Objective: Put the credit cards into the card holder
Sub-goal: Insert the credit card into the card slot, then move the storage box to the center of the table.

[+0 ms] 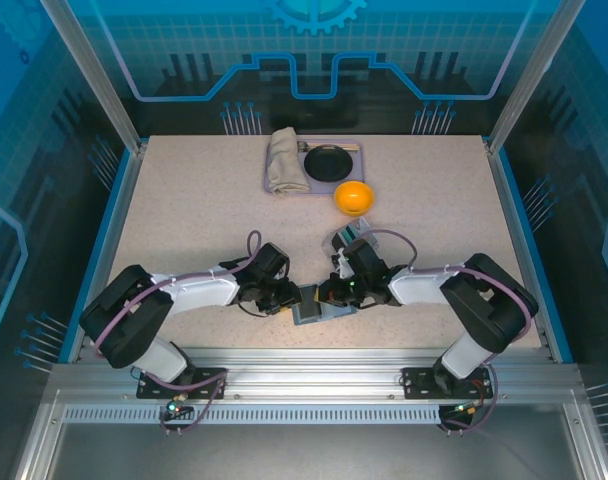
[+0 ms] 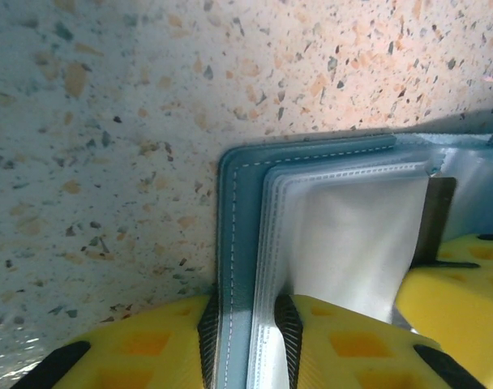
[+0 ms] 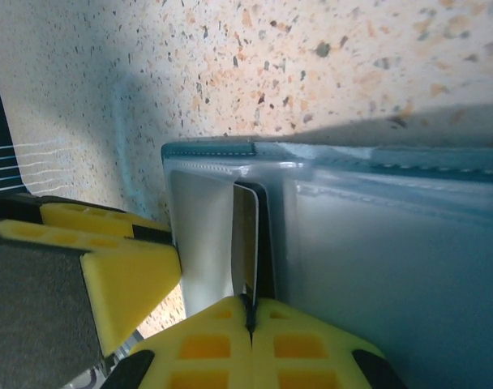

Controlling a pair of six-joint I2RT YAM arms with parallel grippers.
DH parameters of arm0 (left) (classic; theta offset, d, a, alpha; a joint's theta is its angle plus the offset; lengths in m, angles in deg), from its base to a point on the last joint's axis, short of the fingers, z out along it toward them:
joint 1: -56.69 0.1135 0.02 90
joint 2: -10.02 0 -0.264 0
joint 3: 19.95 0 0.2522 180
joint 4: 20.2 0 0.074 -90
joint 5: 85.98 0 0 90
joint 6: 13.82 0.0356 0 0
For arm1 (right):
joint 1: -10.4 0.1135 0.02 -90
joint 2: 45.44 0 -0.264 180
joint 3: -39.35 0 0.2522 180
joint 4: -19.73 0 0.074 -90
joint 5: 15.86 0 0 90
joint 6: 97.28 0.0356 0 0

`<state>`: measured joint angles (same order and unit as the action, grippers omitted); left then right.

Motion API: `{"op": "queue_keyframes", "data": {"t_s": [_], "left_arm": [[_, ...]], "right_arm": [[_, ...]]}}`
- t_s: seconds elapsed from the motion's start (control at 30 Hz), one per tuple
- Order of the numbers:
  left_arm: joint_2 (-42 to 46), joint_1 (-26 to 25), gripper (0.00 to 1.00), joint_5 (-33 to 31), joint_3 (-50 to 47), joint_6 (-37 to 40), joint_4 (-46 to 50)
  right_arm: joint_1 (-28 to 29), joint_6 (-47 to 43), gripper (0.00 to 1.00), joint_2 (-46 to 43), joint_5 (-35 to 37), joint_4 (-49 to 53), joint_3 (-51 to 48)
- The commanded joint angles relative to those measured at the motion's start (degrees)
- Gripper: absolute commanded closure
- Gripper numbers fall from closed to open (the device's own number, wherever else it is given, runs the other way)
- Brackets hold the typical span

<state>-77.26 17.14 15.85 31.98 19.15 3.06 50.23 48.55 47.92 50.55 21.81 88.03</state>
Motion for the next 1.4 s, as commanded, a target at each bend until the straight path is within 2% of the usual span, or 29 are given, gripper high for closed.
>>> {"op": "queue_keyframes", "data": {"t_s": [0.0, 0.13, 0.3, 0.4, 0.53, 0.6, 0.77, 0.87, 0.97, 1.07, 1.2, 1.37], "left_arm": [[-0.5, -0.5, 0.7, 0.0, 1.4, -0.4, 0.0], [0.0, -0.5, 0.69, -0.5, 1.4, -0.2, 0.6], [0.1, -0.4, 0.68, -1.0, 1.5, -0.1, 1.1], [1.2, -0.4, 0.67, -2.2, 1.7, 0.0, 2.4], [3.7, -0.5, 0.64, -5.1, 2.3, 0.4, 5.9], [4.8, -0.5, 0.62, -6.5, 2.9, 0.6, 7.7], [7.5, -0.5, 0.61, -7.4, 4.7, 1.5, 10.0], [8.4, -0.5, 0.61, -6.6, 6.4, 2.2, 10.1], [7.7, -0.5, 0.61, -5.4, 8.7, 3.0, 10.1], [5.6, -0.5, 0.59, -4.8, 11.6, 3.5, 9.8], [0.9, -0.5, 0.56, -3.8, 16.2, 3.8, 9.3], [-4.7, -0.4, 0.5, -3.3, 21.9, 3.8, 10.1]], "right_arm": [[2.6, 2.9, 0.97, 3.0, 1.1, -1.8, 2.2], [2.6, 1.0, 0.95, 3.1, 0.8, 0.8, 3.2], [2.3, -2.2, 0.87, 0.8, 1.3, 6.6, 4.5], [1.2, -5.7, 0.74, -3.2, 3.5, 13.3, 5.6], [-1.3, -12.3, 0.67, -8.2, 9.5, 26.2, 8.8], [-2.4, -15.5, 0.68, -8.9, 11.0, 30.9, 10.4], [-2.5, -20.1, 0.82, -7.9, 11.6, 36.4, 14.3], [-2.6, -21.2, 0.84, -7.8, 18.5, 41.1, 17.6], [-4.4, -24.4, 0.8, -8.8, 23.7, 44.5, 21.1], [-9.3, -29.0, 0.71, -9.3, 24.1, 45.9, 24.6], [-17.7, -33.1, 0.52, -6.8, 22.7, 46.1, 29.7], [-24.8, -35.4, 0.4, 2.5, 16.0, 47.2, 37.4]]}}
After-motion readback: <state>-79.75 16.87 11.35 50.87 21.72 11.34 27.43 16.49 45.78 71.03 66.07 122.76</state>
